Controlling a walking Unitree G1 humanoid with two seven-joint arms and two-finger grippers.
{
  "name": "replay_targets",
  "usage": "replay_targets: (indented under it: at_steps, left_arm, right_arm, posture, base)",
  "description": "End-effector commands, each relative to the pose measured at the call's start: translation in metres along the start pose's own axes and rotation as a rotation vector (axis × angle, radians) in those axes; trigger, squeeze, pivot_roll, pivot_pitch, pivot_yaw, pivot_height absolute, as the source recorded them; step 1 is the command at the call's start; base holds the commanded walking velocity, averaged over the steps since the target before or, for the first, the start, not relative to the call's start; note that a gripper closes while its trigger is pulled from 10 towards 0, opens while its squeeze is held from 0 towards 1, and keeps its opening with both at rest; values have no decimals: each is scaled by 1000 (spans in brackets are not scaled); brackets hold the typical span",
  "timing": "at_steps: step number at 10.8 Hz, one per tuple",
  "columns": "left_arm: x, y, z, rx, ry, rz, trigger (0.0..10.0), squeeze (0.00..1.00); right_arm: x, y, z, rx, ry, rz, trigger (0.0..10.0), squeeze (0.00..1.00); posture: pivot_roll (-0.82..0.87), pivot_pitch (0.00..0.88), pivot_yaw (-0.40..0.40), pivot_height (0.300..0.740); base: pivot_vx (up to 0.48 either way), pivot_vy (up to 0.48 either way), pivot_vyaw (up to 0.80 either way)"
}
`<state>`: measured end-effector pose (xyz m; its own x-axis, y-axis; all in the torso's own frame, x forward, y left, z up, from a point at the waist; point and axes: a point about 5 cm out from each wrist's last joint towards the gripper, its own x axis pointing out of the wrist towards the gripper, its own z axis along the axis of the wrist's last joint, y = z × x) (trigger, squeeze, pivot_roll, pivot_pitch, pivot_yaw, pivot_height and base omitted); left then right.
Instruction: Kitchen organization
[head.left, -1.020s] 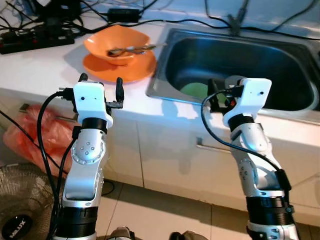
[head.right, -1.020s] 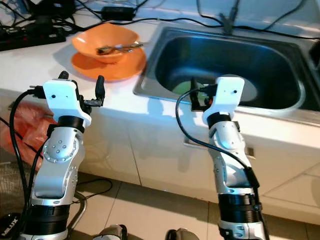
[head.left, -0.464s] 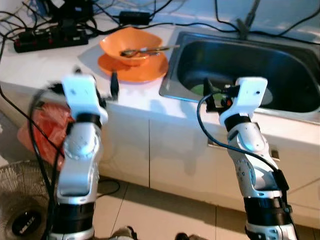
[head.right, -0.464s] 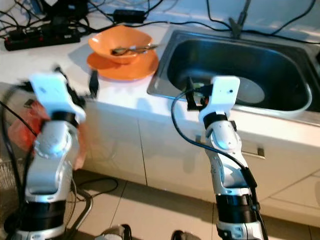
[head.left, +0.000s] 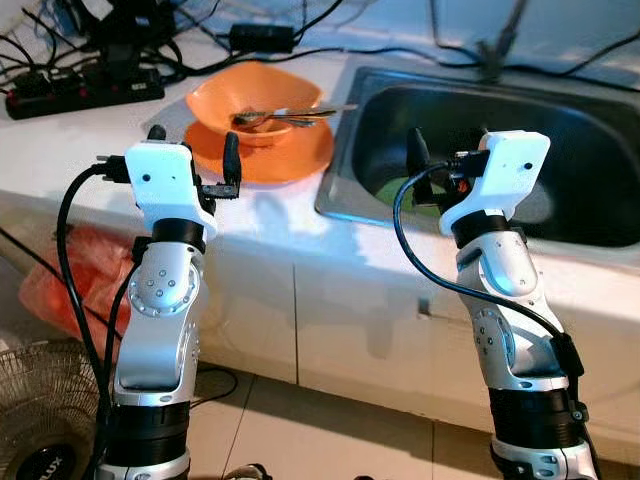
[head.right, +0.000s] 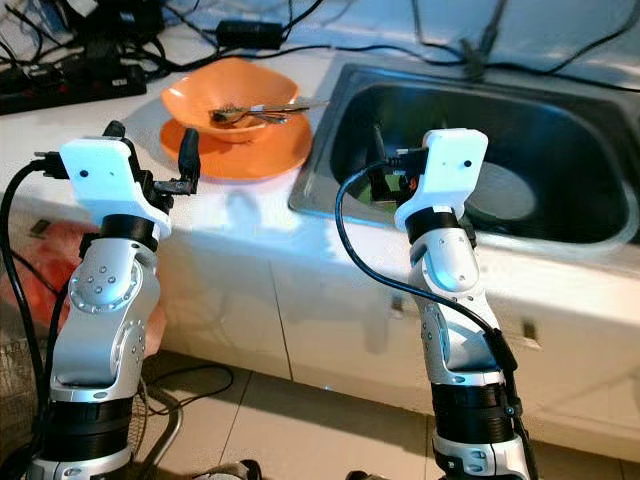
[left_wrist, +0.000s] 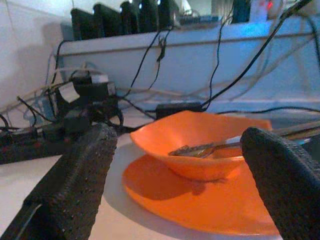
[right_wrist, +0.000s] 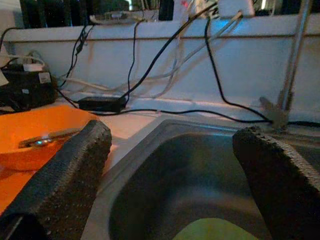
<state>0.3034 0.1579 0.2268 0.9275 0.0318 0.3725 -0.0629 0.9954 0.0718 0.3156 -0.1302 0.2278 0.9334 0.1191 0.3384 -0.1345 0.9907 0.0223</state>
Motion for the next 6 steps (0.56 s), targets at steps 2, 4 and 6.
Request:
replay_targets:
  at_steps: [2, 4, 6]
  left_arm:
    - [-1, -5, 2, -11, 5, -38, 10000, 0]
    - [-1, -6, 1, -5, 13, -36, 10000, 0]
    - [-1, -5, -1, -3, 19, -38, 10000, 0]
  right_arm:
    - [-1, 0, 5, -15, -19, -1, 10000, 0]
    - [-1, -1, 4, -17, -14, 0, 10000, 0]
    - [-2, -1, 2, -19, -9, 2, 10000, 0]
  posture:
    - [61, 127, -2, 740]
    - [60, 128, -3, 740]
    - [61, 128, -5, 740]
  base:
    - [171, 0, 0]
    - [0, 0, 0]
    - [0, 0, 0]
